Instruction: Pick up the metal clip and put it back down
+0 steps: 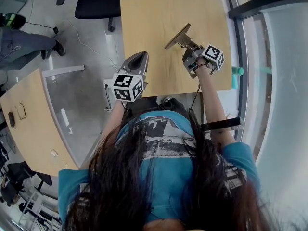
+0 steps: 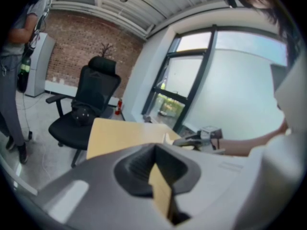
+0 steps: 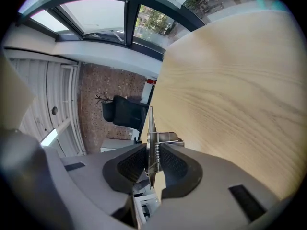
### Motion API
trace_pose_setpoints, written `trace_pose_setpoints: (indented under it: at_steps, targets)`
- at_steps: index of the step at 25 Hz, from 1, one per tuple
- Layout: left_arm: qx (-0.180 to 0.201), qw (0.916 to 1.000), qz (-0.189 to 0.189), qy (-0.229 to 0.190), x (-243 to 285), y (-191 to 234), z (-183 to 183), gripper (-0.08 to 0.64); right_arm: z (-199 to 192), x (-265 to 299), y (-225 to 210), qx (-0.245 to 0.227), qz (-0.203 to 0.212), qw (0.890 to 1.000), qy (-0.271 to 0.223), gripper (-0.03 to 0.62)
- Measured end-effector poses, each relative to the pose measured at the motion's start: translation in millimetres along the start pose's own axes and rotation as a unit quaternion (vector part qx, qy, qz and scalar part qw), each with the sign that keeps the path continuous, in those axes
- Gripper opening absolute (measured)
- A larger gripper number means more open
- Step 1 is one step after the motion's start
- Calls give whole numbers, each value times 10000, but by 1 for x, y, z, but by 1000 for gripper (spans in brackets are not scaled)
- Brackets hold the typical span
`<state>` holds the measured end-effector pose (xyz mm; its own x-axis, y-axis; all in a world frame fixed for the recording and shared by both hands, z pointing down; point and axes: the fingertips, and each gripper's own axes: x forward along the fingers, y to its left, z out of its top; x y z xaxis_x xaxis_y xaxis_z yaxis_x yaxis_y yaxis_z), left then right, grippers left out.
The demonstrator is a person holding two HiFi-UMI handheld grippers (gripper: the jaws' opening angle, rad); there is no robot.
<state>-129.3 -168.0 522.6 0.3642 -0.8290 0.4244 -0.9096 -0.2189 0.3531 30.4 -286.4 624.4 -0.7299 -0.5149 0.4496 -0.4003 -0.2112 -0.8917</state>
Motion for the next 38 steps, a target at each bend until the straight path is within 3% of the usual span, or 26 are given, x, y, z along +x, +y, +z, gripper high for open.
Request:
trace_pose_setpoints:
  at_steps: [10,17,23,29,35,38]
  targets:
    - [-25,9998,-186,-92,-4,-37,-2,3,-19,-87,47,-152,732,9961,-469,91]
    - [199,9987,-419,-211,-4,-78,-2,3,-21,-161,48,-76,925,9901,-1049,92]
    - [381,9973,-576,-237,3,-84,6,3,-20,-170,47,41,922,9885,-1201,92]
    - [818,9949,-578,-89,8,-93,3,3,-21,-170,45,-1,941,9891,-1131,91]
    - [470,9970,-554,-264,5,-92,8,3,-24,-166,49,-89,913,9904,-1031,91]
    - [478,9974,-477,-259,4,-89,8,3,-25,-165,48,-89,858,9912,-1000,92]
